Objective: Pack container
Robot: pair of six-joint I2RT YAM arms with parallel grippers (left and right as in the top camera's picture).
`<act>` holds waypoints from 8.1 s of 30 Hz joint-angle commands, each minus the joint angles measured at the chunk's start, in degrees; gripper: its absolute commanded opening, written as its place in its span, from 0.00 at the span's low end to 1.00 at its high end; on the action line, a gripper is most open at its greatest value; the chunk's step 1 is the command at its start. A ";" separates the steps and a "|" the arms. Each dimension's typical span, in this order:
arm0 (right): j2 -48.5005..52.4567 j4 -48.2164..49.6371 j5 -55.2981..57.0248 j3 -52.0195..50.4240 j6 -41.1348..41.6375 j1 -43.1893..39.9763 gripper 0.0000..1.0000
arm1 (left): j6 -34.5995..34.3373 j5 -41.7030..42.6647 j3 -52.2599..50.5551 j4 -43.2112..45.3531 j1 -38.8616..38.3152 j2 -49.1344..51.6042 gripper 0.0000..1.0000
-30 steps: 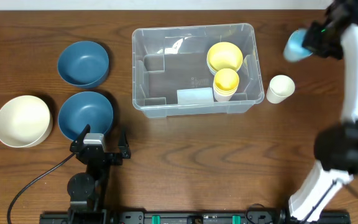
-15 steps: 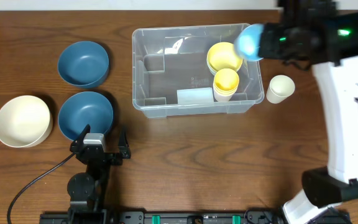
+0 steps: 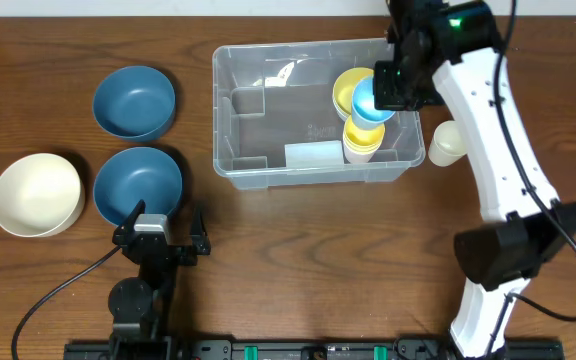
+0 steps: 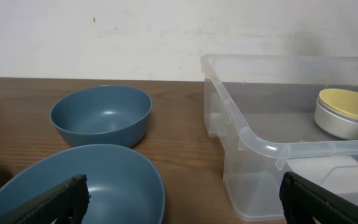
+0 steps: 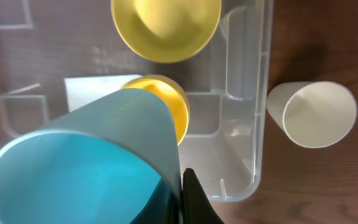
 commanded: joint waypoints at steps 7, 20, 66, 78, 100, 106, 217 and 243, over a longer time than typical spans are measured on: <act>1.46 -0.35 0.59 -0.04 -0.07 0.68 0.01 | 0.74 0.83 -0.96 -1.99 0.28 -0.35 0.98; 2.43 -0.39 -0.74 -0.26 -2.25 0.68 0.24 | 0.74 0.83 -0.96 -1.99 0.28 -0.35 0.98; 1.77 18.14 -4.76 -30.34 -0.98 -27.63 0.38 | 0.74 0.85 -0.96 -1.99 0.28 -0.35 0.98; 1.75 20.35 -4.44 -32.11 0.04 -27.69 0.15 | 0.74 0.83 -0.96 -1.99 0.28 -0.35 0.98; 0.98 -9.77 -2.21 16.63 -2.97 -19.58 0.01 | 0.74 0.83 -0.96 -1.99 0.28 -0.35 0.98; 0.59 -9.14 -1.11 19.04 -1.40 -7.41 0.01 | 0.74 0.83 -0.96 -1.99 0.28 -0.35 0.98; 1.01 -2.64 2.75 12.00 7.72 -41.03 0.99 | -0.17 8.94 7.98 -0.61 0.24 0.13 0.98; 1.01 -2.64 2.75 12.00 7.72 -41.03 0.99 | 2.73 4.42 73.24 -59.28 0.24 61.02 0.98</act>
